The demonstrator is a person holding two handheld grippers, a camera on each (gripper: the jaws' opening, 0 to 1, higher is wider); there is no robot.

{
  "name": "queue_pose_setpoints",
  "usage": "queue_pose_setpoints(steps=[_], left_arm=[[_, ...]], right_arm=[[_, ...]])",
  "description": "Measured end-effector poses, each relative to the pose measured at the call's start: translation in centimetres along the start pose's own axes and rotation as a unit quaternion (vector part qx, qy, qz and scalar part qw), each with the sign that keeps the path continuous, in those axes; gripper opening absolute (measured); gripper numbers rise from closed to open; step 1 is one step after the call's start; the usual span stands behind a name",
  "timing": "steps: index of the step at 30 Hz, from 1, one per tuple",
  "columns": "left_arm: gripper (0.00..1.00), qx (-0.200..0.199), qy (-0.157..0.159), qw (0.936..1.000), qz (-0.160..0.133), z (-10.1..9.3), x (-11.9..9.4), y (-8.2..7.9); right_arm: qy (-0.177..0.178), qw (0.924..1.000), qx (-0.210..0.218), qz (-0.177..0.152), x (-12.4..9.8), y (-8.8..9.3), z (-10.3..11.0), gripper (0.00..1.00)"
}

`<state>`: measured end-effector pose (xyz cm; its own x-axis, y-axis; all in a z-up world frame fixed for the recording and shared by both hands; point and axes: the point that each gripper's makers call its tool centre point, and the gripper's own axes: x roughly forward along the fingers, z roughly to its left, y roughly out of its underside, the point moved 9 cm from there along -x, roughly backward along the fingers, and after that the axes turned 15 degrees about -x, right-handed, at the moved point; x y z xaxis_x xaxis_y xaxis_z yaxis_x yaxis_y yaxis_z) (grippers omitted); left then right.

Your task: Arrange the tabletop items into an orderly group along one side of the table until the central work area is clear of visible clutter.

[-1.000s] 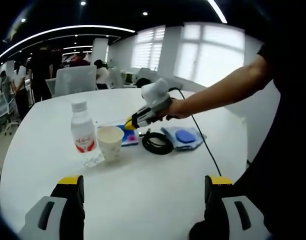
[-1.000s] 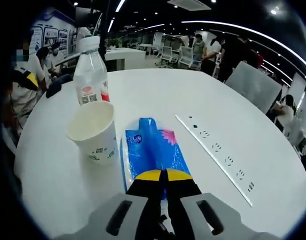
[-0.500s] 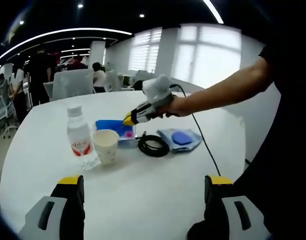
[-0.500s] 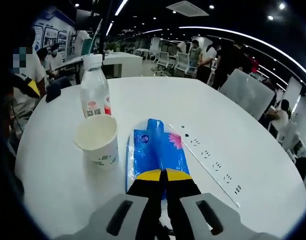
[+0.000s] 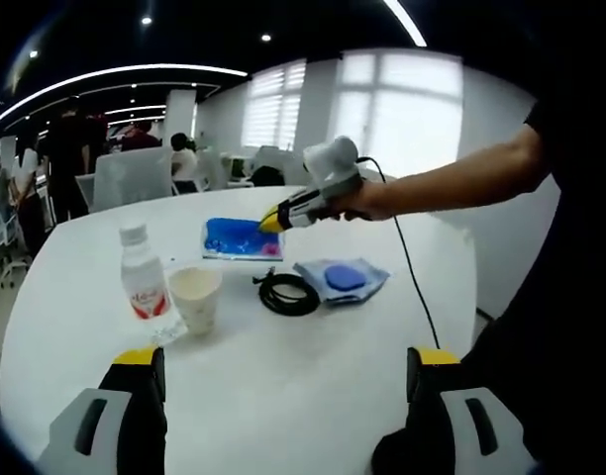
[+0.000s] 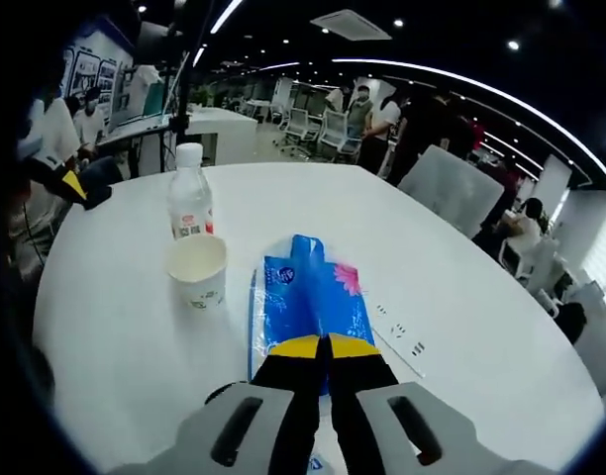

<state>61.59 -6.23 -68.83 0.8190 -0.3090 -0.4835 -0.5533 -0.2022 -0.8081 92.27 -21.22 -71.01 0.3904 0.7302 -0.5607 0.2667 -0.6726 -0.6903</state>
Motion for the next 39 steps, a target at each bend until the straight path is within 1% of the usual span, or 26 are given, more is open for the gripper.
queue_pose_setpoints(steps=[2,4,5,7,9,11,13,14,19,21,22,25,27,28,30,32,34,37,39], left_arm=[[1.00,0.007,0.005,1.0000,0.001,-0.3,0.1,-0.1],[1.00,0.009,0.007,0.9999,0.001,-0.5,0.1,-0.2],[1.00,0.011,0.010,0.9999,0.001,-0.8,0.2,-0.2],[1.00,0.013,0.014,0.9998,0.000,-1.1,0.3,-0.2],[1.00,0.015,0.016,0.9998,0.001,-1.4,0.5,-0.1],[1.00,0.015,0.019,0.9997,0.001,-1.7,0.6,-0.1],[1.00,0.016,0.022,0.9996,0.000,-2.0,0.7,-0.1],[1.00,0.016,0.022,0.9996,-0.001,-2.2,0.7,0.0],[1.00,0.016,0.025,0.9996,-0.001,-2.8,0.8,0.2],[1.00,0.019,0.025,0.9995,0.000,-3.0,0.8,0.3],[1.00,0.019,0.026,0.9995,0.000,-3.1,0.8,0.4],[1.00,0.022,0.031,0.9993,0.003,-3.6,0.9,0.7],[1.00,0.022,0.033,0.9992,0.005,-3.8,1.0,0.8],[1.00,0.024,0.035,0.9991,0.006,-4.0,1.0,0.9],[1.00,0.024,0.037,0.9990,0.006,-4.3,1.1,1.0],[1.00,0.026,0.040,0.9988,0.007,-4.6,1.2,1.1],[1.00,0.027,0.042,0.9988,0.006,-4.9,1.2,1.2],[1.00,0.025,0.042,0.9988,0.005,-5.1,1.2,1.3],[1.00,0.024,0.041,0.9988,0.006,-5.2,1.1,1.4]], right_arm=[[0.014,0.9999,0.004,0.008,-1.6,0.8,-0.3,0.00],[0.020,0.9997,0.013,0.009,-2.3,1.2,-0.5,0.00],[0.029,0.9993,0.014,0.018,-3.2,1.9,-0.7,0.00],[0.036,0.9987,0.025,0.025,-4.4,2.7,-0.8,0.00],[0.044,0.9981,0.034,0.026,-5.6,3.2,-0.8,0.00],[0.054,0.9973,0.039,0.032,-6.9,4.1,-0.9,0.00],[0.060,0.9961,0.053,0.038,-7.6,5.0,-1.0,0.00],[0.064,0.9957,0.055,0.039,-8.3,5.4,-0.8,0.00],[0.077,0.9933,0.067,0.053,-10.6,7.4,-0.5,0.00],[0.079,0.9928,0.070,0.056,-11.3,7.8,-0.2,0.00],[0.082,0.9920,0.075,0.060,-11.9,8.4,-0.1,0.00],[0.085,0.9910,0.076,0.071,-12.9,9.1,0.4,0.00],[0.087,0.9905,0.078,0.073,-13.3,9.8,0.6,0.00],[0.088,0.9898,0.081,0.077,-13.8,10.0,0.7,0.00],[0.089,0.9892,0.082,0.083,-14.2,10.5,1.0,0.00],[0.090,0.9871,0.082,0.103,-14.4,11.6,1.3,0.00],[0.091,0.9858,0.090,0.109,-14.9,12.1,1.6,0.00],[0.091,0.9818,0.101,0.133,-14.7,13.5,2.2,0.00],[0.095,0.9796,0.107,0.141,-14.7,14.1,2.6,0.00]])
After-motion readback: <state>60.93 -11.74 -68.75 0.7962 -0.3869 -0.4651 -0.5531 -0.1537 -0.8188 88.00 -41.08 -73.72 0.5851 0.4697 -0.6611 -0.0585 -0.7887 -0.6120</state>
